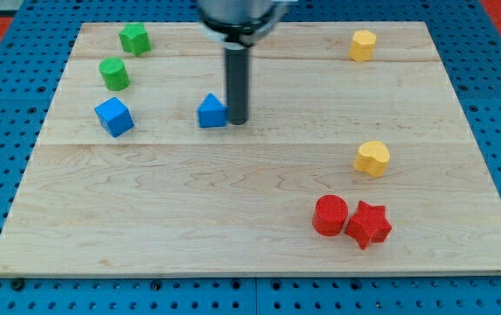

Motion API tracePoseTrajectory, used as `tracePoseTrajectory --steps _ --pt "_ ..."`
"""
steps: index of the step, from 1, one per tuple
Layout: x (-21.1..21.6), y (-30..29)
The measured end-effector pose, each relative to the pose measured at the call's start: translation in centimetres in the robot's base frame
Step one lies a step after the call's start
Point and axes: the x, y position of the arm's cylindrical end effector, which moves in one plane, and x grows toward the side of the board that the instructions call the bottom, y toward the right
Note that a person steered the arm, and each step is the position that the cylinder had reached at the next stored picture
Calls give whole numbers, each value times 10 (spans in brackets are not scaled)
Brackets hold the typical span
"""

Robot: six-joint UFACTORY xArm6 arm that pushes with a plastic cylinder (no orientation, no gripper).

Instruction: Push yellow hexagon towards yellow heart

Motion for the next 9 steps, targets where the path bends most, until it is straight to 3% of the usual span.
tracePoseTrajectory --steps 1,2,3,5,7,8,9 --pt "0 -49" --pt "1 -36" --pt "1 20" --pt "-6 32" --pt "-65 226" --pt "-116 293" --pt "-187 297"
